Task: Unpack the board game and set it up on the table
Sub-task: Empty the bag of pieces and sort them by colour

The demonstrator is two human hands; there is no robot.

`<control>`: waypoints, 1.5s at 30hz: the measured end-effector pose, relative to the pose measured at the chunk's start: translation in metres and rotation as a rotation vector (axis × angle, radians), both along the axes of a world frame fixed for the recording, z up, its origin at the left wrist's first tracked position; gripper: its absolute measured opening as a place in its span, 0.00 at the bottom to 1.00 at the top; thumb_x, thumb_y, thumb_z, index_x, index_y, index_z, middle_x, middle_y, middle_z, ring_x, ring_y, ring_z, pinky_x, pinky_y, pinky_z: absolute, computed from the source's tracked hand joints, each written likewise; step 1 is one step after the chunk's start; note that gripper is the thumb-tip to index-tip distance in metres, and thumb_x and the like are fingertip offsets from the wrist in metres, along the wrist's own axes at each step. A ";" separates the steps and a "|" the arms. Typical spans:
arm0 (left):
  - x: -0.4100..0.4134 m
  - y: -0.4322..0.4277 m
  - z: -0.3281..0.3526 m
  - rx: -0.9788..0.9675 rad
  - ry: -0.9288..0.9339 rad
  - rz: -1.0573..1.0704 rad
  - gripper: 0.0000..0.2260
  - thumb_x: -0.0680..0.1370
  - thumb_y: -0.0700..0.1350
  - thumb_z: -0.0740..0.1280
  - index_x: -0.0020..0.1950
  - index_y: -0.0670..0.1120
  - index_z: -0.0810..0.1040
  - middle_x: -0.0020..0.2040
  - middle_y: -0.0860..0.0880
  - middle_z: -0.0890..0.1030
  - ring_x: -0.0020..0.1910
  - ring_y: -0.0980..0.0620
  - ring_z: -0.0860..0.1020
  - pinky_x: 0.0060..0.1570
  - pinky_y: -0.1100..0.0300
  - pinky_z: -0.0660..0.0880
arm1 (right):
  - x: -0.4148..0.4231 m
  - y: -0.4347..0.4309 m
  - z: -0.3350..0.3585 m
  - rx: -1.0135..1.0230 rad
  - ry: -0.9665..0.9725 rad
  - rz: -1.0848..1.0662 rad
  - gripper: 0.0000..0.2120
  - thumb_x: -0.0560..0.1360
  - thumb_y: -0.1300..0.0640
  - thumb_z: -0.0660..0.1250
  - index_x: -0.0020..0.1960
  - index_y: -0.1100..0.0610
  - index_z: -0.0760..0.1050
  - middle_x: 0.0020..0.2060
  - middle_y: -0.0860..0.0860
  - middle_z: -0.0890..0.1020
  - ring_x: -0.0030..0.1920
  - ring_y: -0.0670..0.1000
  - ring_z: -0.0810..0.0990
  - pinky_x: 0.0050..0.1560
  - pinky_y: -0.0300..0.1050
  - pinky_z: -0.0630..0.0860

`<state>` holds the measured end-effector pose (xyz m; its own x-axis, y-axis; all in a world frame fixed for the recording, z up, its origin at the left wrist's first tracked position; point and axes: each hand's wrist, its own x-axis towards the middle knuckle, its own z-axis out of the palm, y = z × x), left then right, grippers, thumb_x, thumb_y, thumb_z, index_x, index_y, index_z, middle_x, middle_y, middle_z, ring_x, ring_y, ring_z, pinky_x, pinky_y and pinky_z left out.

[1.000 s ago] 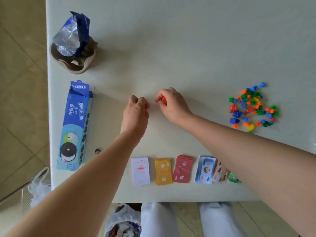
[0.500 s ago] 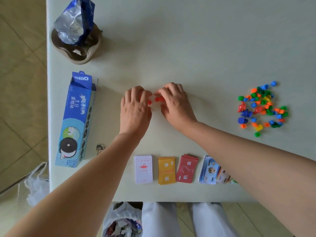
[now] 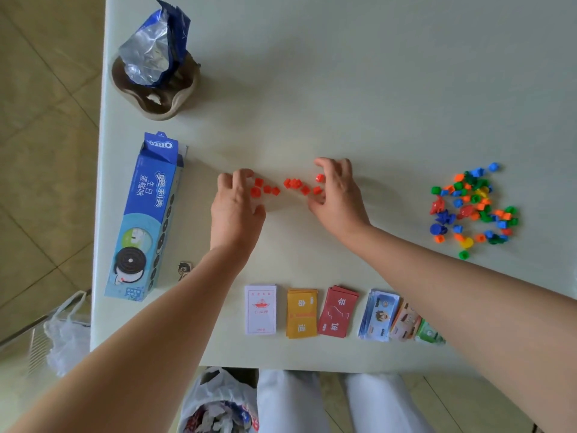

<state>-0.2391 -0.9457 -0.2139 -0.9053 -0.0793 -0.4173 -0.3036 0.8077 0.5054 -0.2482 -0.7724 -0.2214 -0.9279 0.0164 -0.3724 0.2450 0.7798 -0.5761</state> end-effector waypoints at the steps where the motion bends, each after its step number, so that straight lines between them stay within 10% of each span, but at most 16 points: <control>1: -0.002 0.002 0.000 0.026 0.007 0.000 0.22 0.71 0.36 0.68 0.64 0.45 0.71 0.58 0.45 0.71 0.49 0.44 0.76 0.48 0.60 0.68 | -0.003 -0.007 -0.001 -0.003 -0.002 0.003 0.24 0.70 0.67 0.69 0.65 0.61 0.70 0.56 0.59 0.70 0.49 0.55 0.80 0.53 0.53 0.77; 18: -0.007 -0.032 0.000 0.008 0.038 0.033 0.15 0.73 0.36 0.65 0.59 0.44 0.76 0.54 0.44 0.75 0.47 0.45 0.75 0.42 0.64 0.62 | -0.023 -0.071 0.000 -0.125 -0.001 0.128 0.22 0.67 0.68 0.69 0.60 0.58 0.74 0.53 0.56 0.73 0.42 0.57 0.79 0.49 0.46 0.75; 25: -0.012 -0.030 -0.001 0.038 0.024 -0.097 0.31 0.69 0.36 0.72 0.71 0.43 0.67 0.61 0.41 0.68 0.50 0.42 0.76 0.48 0.59 0.70 | -0.034 -0.069 0.005 -0.121 -0.145 0.366 0.44 0.66 0.63 0.72 0.77 0.56 0.54 0.62 0.56 0.66 0.59 0.52 0.77 0.59 0.41 0.72; 32: -0.017 -0.034 0.000 0.027 0.032 -0.151 0.21 0.70 0.34 0.68 0.63 0.44 0.74 0.57 0.42 0.71 0.48 0.42 0.76 0.45 0.62 0.67 | -0.034 -0.078 0.005 -0.038 -0.113 0.307 0.23 0.69 0.64 0.70 0.63 0.59 0.70 0.58 0.58 0.71 0.51 0.62 0.78 0.52 0.51 0.74; 45: 0.015 -0.058 0.002 -0.043 0.029 -0.025 0.17 0.72 0.35 0.69 0.60 0.44 0.77 0.55 0.42 0.73 0.45 0.41 0.76 0.42 0.58 0.67 | -0.008 -0.106 0.000 -0.069 -0.065 0.431 0.19 0.70 0.65 0.70 0.59 0.62 0.72 0.54 0.60 0.71 0.45 0.66 0.78 0.45 0.58 0.75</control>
<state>-0.2237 -1.0039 -0.2122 -0.9188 -0.0738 -0.3877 -0.2689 0.8361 0.4782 -0.2565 -0.8785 -0.2218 -0.8191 -0.3938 -0.4171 -0.0567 0.7792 -0.6241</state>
